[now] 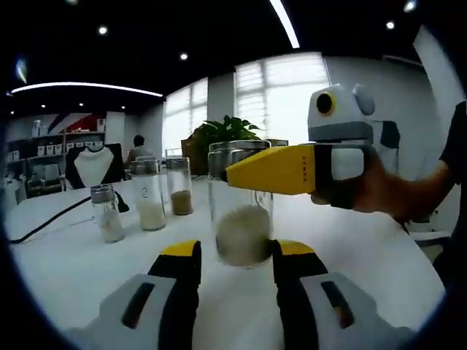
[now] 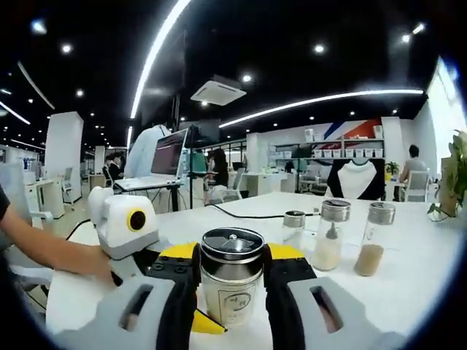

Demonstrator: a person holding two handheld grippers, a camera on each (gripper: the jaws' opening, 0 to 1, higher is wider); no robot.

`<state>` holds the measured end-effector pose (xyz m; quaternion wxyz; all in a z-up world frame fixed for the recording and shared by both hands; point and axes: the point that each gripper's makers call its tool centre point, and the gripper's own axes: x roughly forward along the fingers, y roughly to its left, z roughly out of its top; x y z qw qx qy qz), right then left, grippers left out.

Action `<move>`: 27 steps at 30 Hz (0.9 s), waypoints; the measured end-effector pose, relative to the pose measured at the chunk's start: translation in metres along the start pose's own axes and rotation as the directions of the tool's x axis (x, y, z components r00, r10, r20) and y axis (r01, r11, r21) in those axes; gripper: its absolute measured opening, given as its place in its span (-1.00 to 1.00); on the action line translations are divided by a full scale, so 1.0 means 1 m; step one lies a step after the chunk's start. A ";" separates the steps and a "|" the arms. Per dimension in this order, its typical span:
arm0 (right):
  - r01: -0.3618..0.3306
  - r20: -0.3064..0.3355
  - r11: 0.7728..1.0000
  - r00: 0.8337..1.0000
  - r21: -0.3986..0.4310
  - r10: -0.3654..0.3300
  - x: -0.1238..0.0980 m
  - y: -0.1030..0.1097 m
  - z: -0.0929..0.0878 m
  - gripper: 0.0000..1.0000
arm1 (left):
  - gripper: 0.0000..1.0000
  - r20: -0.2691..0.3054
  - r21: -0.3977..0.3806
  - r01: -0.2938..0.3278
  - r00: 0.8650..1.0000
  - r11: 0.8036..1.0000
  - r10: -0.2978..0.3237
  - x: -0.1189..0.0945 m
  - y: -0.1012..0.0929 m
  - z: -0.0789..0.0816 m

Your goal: Rotate the seasoning bottle until the label or dispensing opening points toward the visible target arrow and the bottle remains upright within the marked orientation range

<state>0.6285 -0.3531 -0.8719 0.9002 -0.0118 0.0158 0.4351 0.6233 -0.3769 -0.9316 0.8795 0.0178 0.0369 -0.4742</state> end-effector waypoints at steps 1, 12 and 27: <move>0.011 0.006 1.000 1.000 0.003 -0.011 0.001 -0.001 0.001 -0.37 | -0.18 0.002 -0.001 -0.006 1.000 1.000 0.006 0.000 0.000 0.000; 0.094 0.062 0.993 0.993 0.068 -0.098 0.012 -0.003 0.007 -0.37 | -0.25 0.027 0.032 -0.103 0.994 0.994 0.102 0.002 0.007 0.006; 0.105 0.095 0.990 0.989 0.090 -0.114 0.019 -0.005 0.008 -0.36 | -0.28 0.020 0.071 -0.155 0.988 0.985 0.154 -0.005 0.015 0.006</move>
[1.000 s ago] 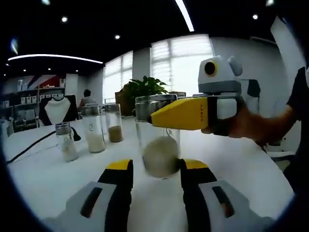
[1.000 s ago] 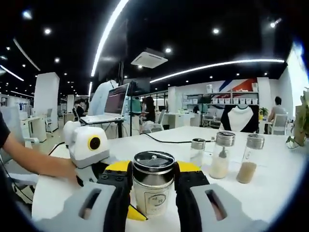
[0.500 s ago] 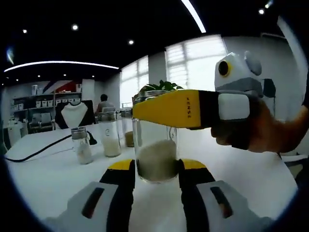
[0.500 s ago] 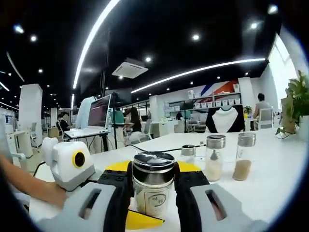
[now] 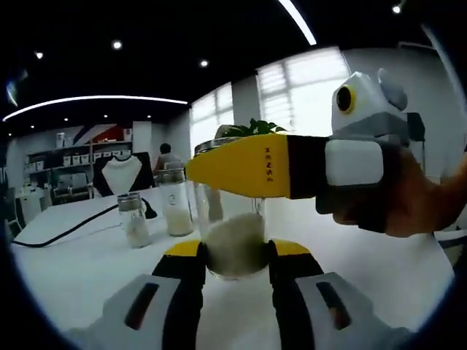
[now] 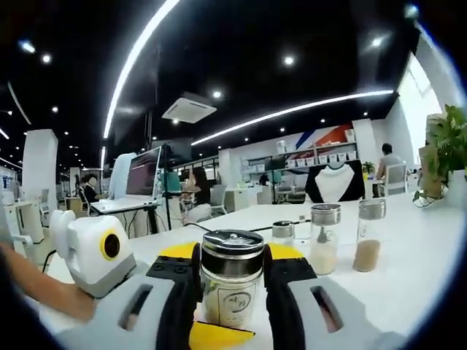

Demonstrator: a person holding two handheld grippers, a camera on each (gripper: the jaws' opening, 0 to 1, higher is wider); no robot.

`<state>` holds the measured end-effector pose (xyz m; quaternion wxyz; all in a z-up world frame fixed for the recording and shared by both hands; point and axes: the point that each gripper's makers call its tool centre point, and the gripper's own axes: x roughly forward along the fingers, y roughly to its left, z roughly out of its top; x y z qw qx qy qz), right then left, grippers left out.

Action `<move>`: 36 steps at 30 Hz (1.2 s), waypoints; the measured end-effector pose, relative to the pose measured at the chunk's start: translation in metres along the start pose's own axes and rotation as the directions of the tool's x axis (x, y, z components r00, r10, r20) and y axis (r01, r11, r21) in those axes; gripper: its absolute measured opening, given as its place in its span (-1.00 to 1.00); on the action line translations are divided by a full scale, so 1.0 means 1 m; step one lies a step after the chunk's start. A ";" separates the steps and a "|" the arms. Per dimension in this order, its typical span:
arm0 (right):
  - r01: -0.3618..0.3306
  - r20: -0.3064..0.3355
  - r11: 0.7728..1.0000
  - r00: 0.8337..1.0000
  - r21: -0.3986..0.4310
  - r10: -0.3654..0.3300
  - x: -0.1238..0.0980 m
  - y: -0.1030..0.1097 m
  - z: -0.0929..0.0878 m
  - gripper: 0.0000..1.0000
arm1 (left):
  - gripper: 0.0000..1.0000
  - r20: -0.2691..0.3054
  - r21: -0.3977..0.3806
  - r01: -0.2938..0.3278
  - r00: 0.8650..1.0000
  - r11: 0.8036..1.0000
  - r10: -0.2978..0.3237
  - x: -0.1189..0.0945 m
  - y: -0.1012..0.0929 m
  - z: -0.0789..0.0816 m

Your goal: Rotate the seasoning bottle until the label or dispensing opening points toward the visible target arrow and the bottle remains upright within the marked orientation range

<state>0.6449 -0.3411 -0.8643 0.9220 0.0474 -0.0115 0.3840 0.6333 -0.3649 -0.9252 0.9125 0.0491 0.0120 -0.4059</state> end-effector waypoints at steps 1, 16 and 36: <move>-0.013 -0.001 1.000 1.000 -0.003 0.013 0.000 0.001 0.000 -0.36 | -0.28 -0.003 0.005 0.003 1.000 1.000 -0.003 -0.001 0.000 0.000; -0.242 -0.060 0.969 0.969 -0.052 0.239 -0.009 0.026 -0.004 -0.34 | -0.29 -0.008 -0.003 0.075 0.997 0.997 -0.075 -0.006 0.002 -0.002; -0.509 -0.041 0.856 0.860 -0.091 0.508 -0.026 0.039 -0.011 -0.37 | -0.29 0.036 0.006 0.288 0.957 0.957 -0.288 -0.014 -0.020 -0.001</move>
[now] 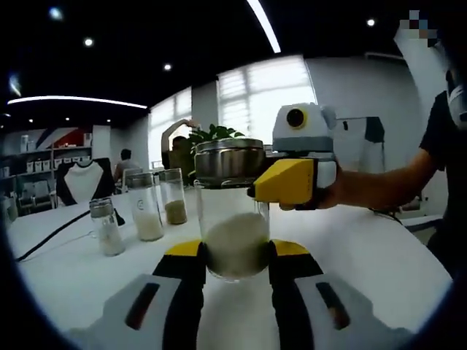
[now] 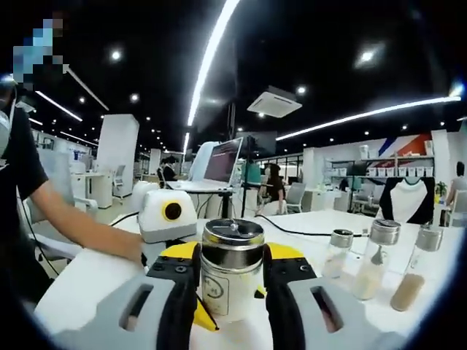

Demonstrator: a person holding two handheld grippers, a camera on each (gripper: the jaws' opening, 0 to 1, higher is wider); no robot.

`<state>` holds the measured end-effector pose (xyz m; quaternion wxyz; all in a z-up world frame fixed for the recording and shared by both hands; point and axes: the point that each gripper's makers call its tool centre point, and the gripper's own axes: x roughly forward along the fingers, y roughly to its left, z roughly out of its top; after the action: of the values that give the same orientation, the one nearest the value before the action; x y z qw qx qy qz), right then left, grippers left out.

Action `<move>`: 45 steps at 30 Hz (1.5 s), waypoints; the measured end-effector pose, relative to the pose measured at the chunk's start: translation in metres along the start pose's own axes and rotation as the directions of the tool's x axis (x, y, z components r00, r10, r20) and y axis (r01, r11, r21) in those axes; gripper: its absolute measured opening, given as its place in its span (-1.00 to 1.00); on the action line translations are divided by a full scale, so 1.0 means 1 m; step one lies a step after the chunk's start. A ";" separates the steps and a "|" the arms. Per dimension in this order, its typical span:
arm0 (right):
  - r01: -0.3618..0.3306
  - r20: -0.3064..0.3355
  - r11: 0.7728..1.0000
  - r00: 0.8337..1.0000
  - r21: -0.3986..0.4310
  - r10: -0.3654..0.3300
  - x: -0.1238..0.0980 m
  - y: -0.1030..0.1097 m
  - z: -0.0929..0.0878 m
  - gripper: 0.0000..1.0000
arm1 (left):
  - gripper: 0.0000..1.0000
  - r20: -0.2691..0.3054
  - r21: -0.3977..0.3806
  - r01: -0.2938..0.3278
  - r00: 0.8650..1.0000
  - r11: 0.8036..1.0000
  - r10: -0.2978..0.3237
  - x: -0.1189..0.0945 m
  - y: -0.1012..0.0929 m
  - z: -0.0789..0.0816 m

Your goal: Rotate the seasoning bottle until the label or dispensing opening points toward the visible target arrow and the bottle remains upright within the marked orientation range

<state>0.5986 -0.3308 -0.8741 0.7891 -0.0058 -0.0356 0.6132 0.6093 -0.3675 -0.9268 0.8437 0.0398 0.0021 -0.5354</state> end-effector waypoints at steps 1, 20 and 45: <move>-0.003 0.003 1.000 1.000 0.005 0.003 0.000 0.000 0.000 -0.37 | -0.29 -0.002 -0.005 0.012 1.000 1.000 -0.012 0.000 -0.002 0.000; -0.131 0.041 0.986 0.991 0.105 0.127 -0.007 0.026 0.001 -0.35 | -0.29 0.008 -0.097 0.197 0.980 0.976 -0.198 -0.008 -0.033 0.001; 0.182 0.085 0.977 0.978 0.114 -0.192 -0.002 -0.016 0.006 -0.36 | -0.27 -0.023 0.000 -0.124 0.992 0.992 0.124 0.008 -0.002 0.000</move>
<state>0.6131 -0.3370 -0.8675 0.8399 0.0687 -0.0412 0.5368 0.6103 -0.3755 -0.9268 0.8752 0.0454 0.0094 -0.4815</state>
